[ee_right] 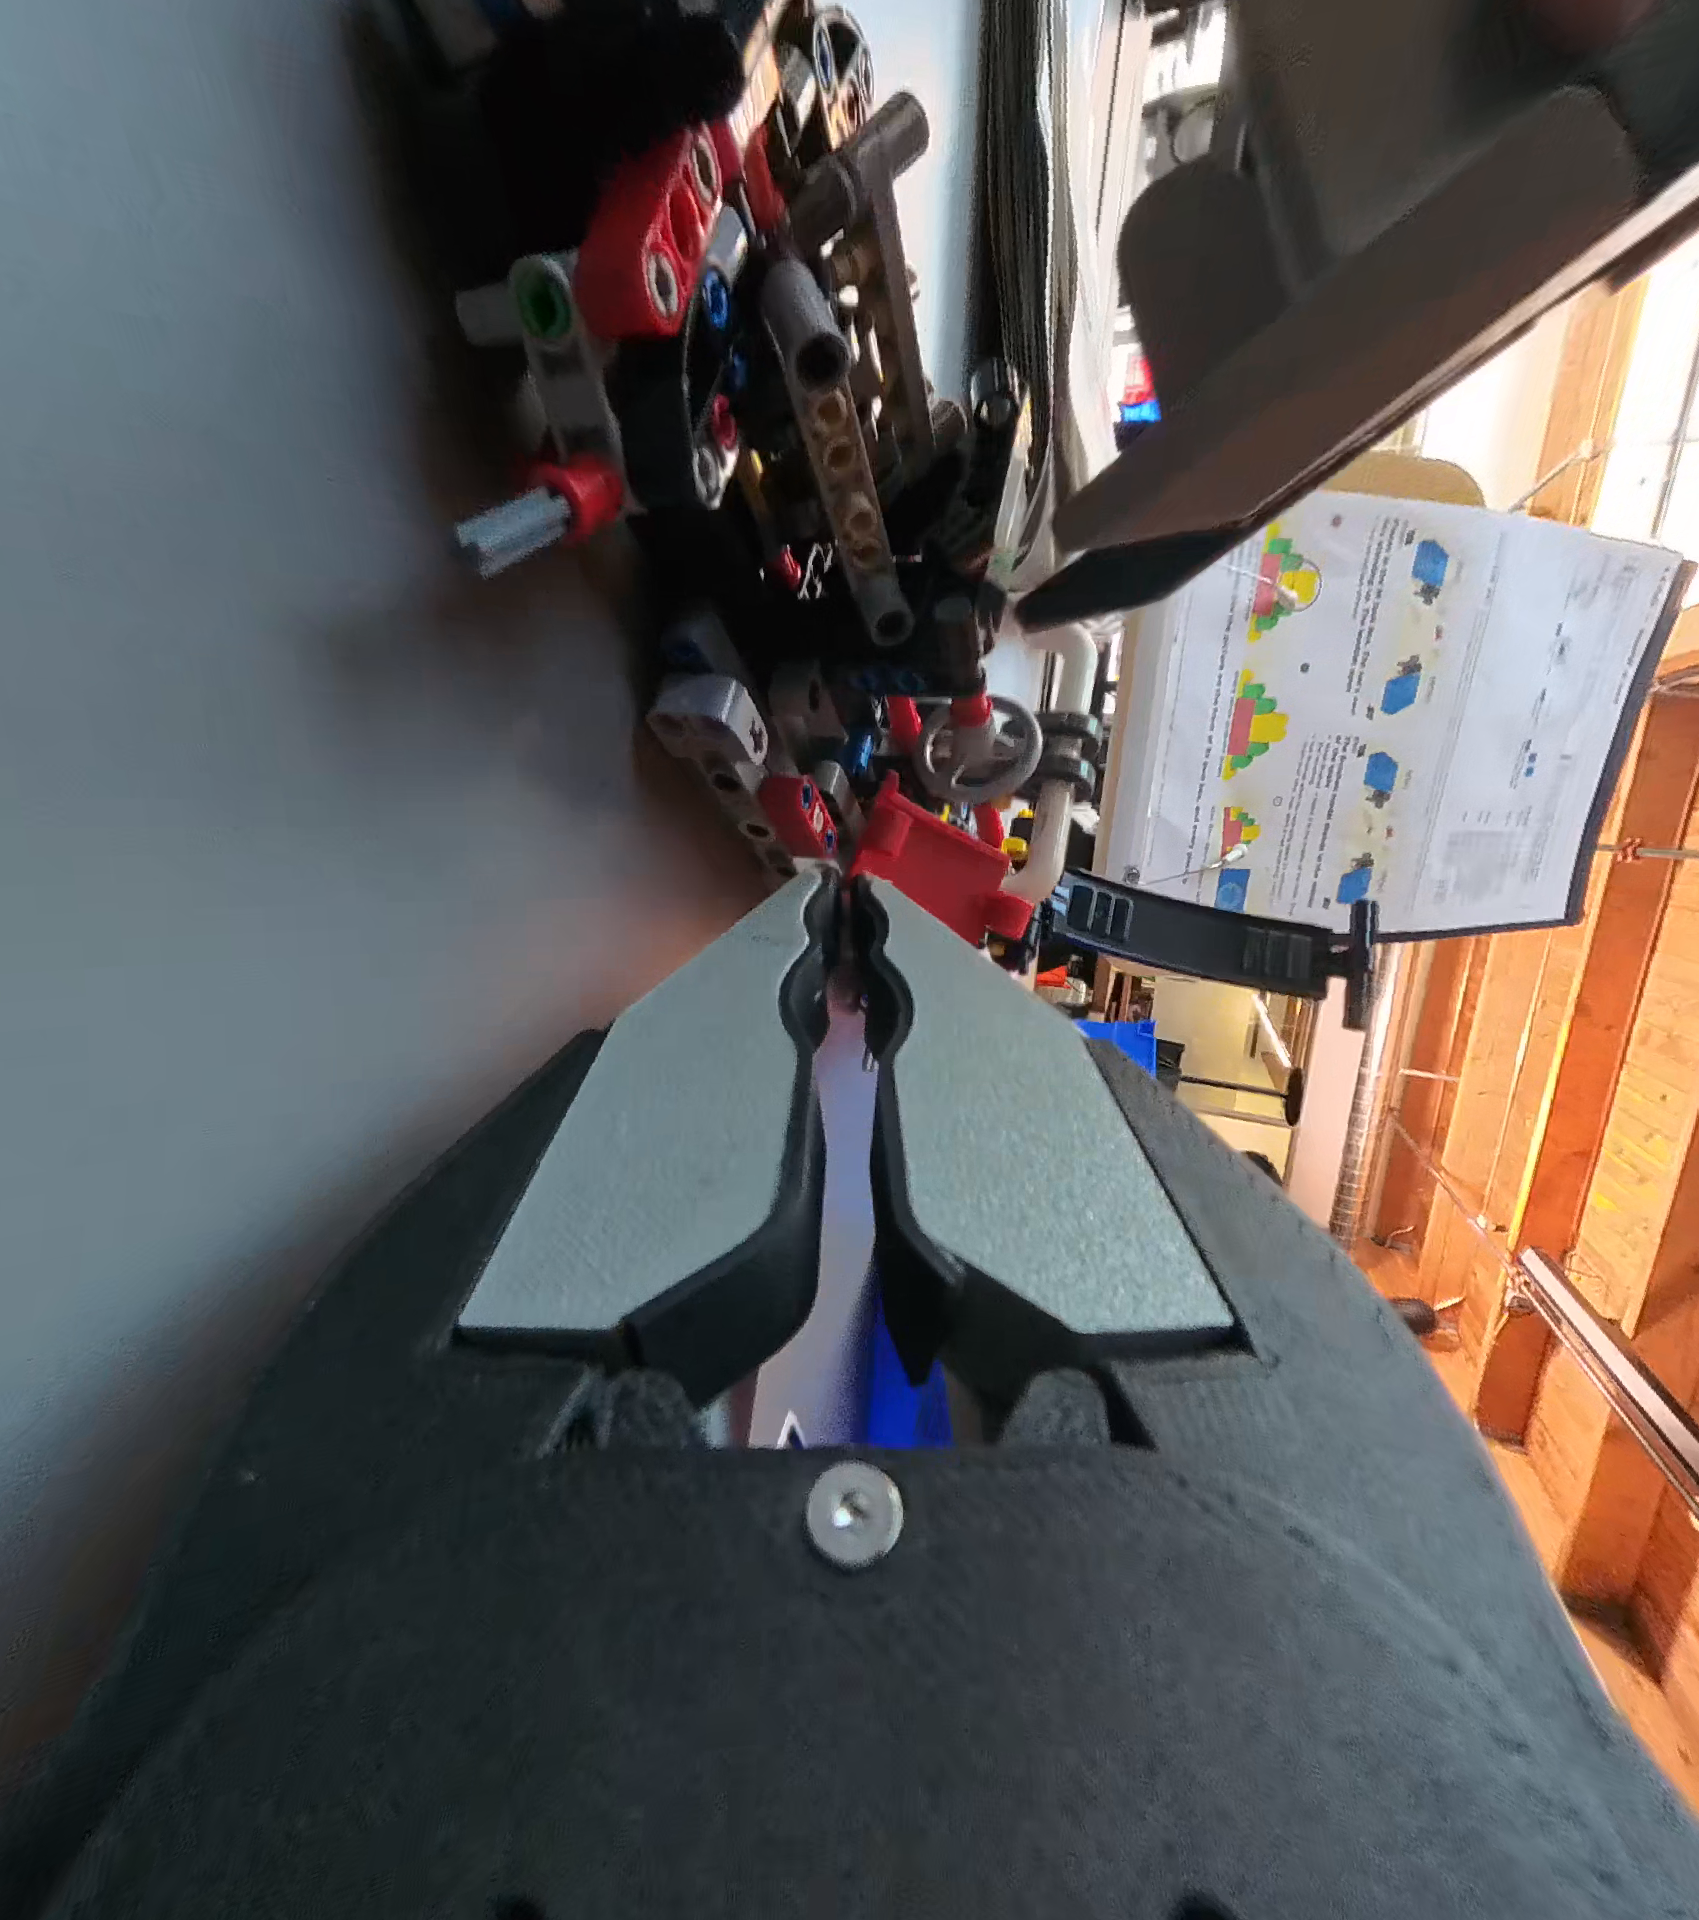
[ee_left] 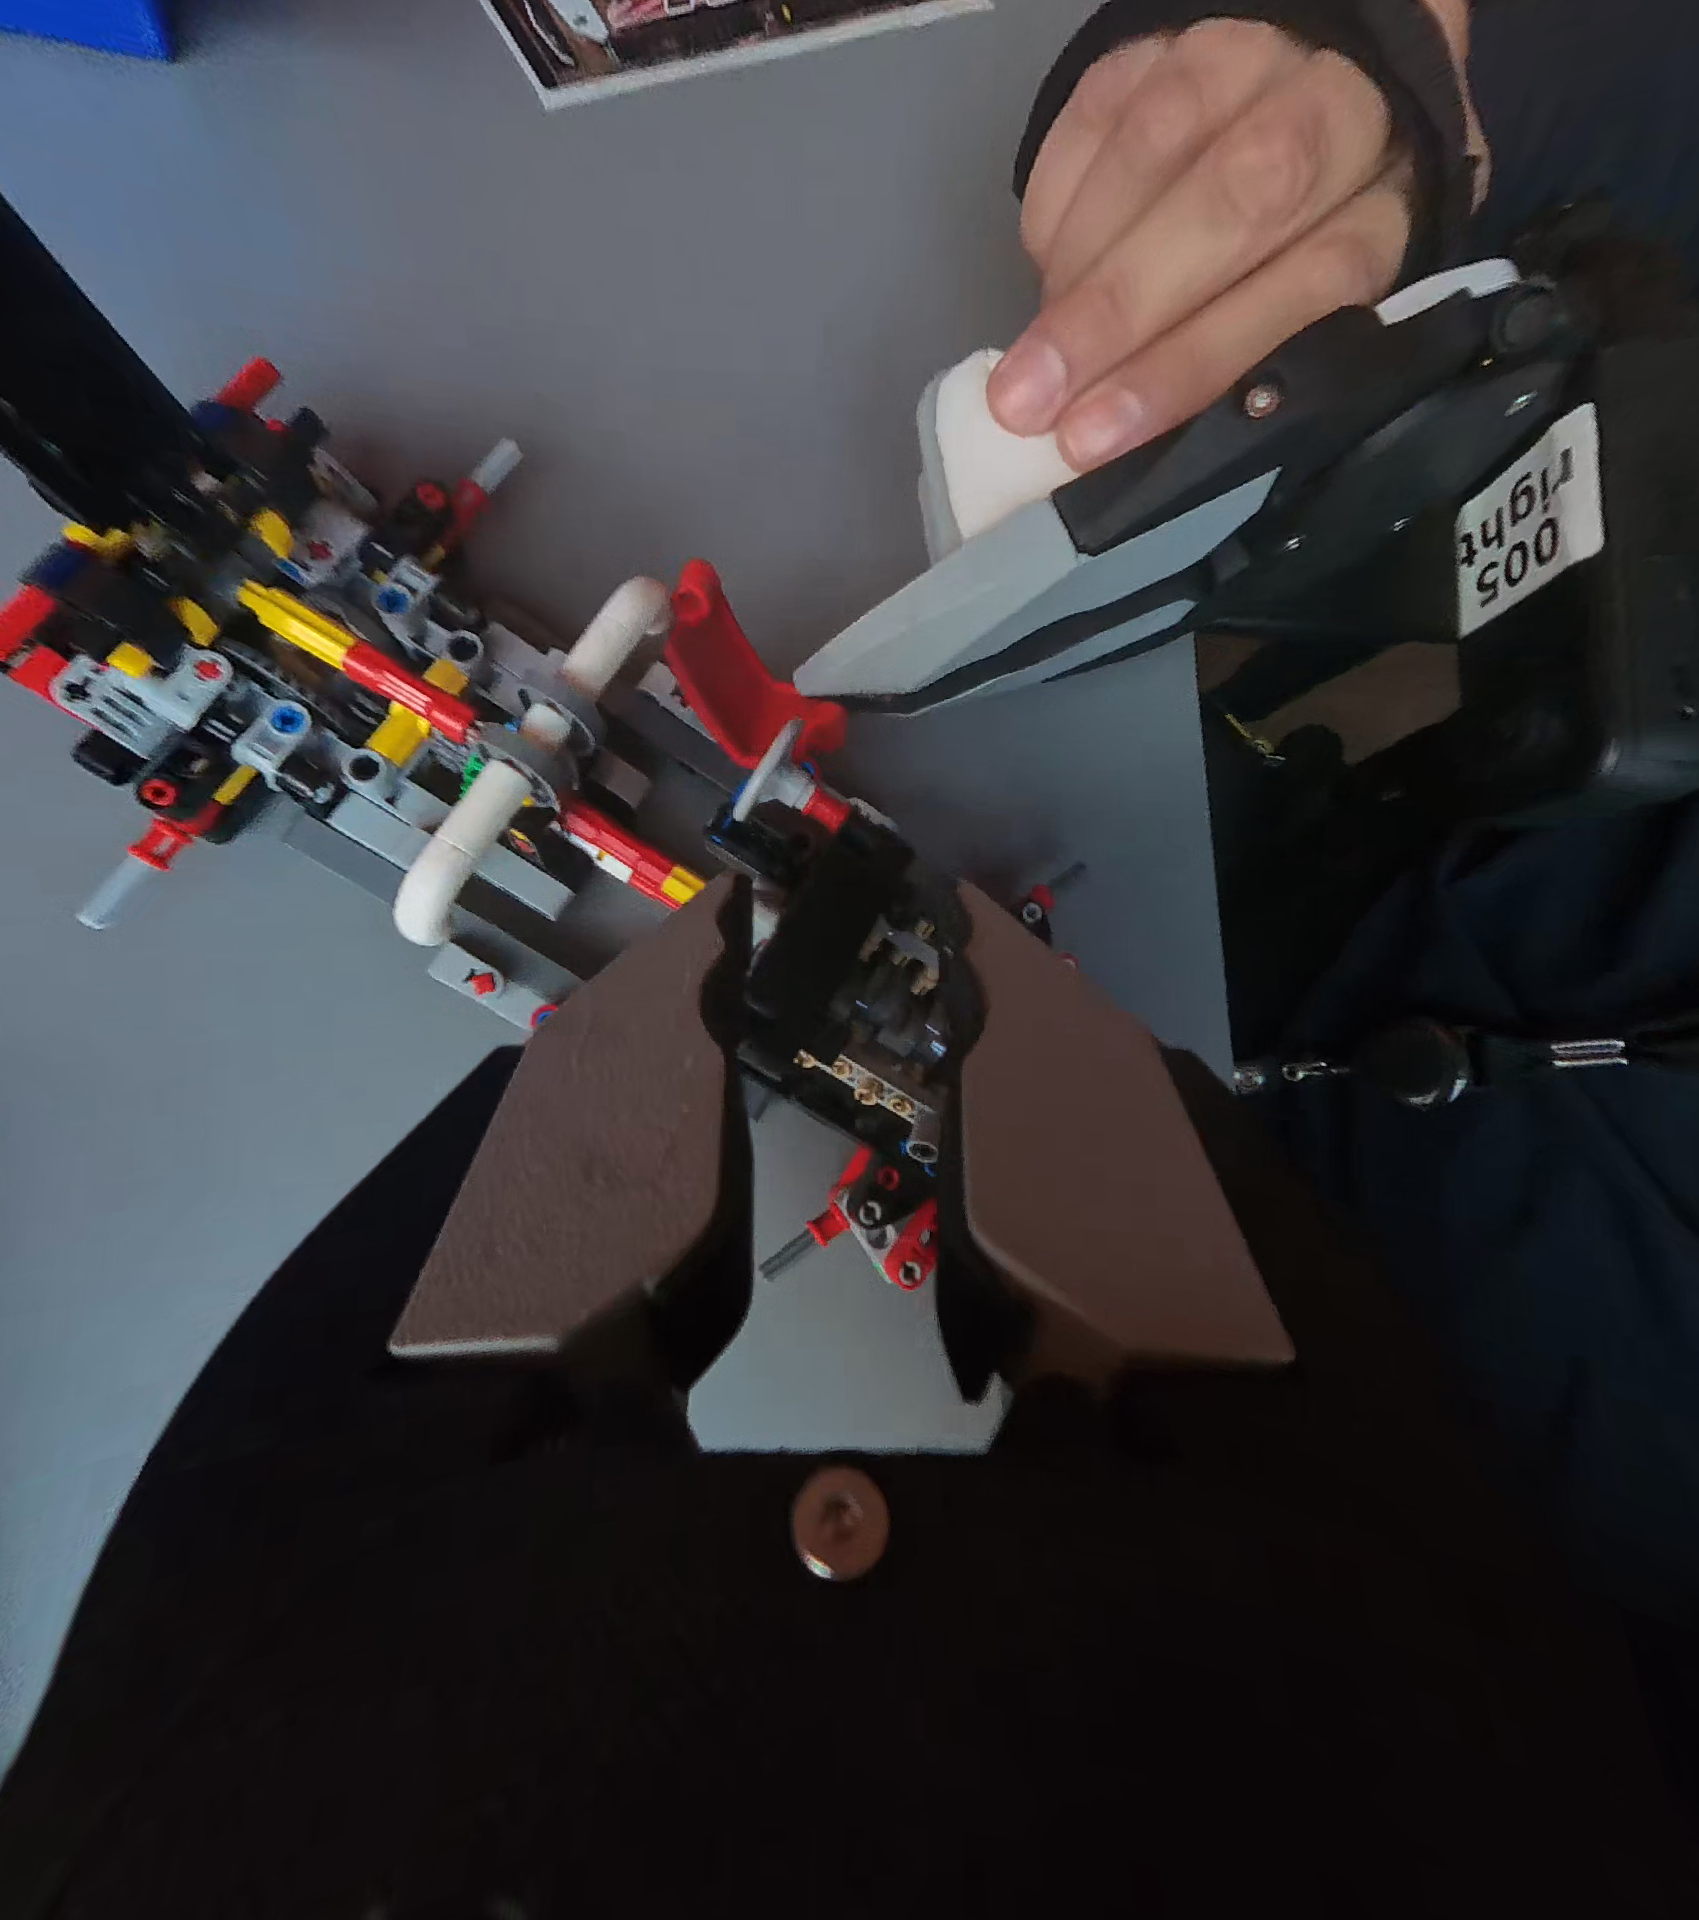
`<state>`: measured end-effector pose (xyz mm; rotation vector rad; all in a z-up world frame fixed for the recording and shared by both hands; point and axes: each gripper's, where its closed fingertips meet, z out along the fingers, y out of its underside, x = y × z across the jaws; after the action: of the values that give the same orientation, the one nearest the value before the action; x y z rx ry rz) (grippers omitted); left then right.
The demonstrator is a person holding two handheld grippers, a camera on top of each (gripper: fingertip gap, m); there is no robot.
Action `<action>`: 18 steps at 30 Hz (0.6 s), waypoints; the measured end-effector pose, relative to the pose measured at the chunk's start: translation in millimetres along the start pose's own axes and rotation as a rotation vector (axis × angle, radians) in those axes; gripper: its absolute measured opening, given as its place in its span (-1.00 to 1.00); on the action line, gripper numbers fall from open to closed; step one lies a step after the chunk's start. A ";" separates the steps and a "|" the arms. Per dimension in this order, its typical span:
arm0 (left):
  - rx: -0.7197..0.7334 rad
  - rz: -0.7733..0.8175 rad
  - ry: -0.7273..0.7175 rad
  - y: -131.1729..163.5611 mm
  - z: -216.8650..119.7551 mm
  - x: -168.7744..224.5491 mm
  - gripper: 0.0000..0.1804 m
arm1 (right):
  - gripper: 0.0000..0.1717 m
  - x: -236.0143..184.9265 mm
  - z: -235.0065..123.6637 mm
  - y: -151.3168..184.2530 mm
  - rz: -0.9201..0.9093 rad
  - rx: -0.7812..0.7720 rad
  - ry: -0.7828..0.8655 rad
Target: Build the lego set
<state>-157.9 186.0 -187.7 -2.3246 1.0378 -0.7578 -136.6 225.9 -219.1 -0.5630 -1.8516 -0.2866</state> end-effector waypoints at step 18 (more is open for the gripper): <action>0.100 0.007 -0.064 -39.3 -6.2 -17.6 -0.79 | -1.00 24.1 -17.5 10.8 0.051 -0.044 0.096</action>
<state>-151.7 221.9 -163.9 -2.2448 0.9576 -0.7110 -123.1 232.8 -191.3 -0.6151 -1.7397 -0.3154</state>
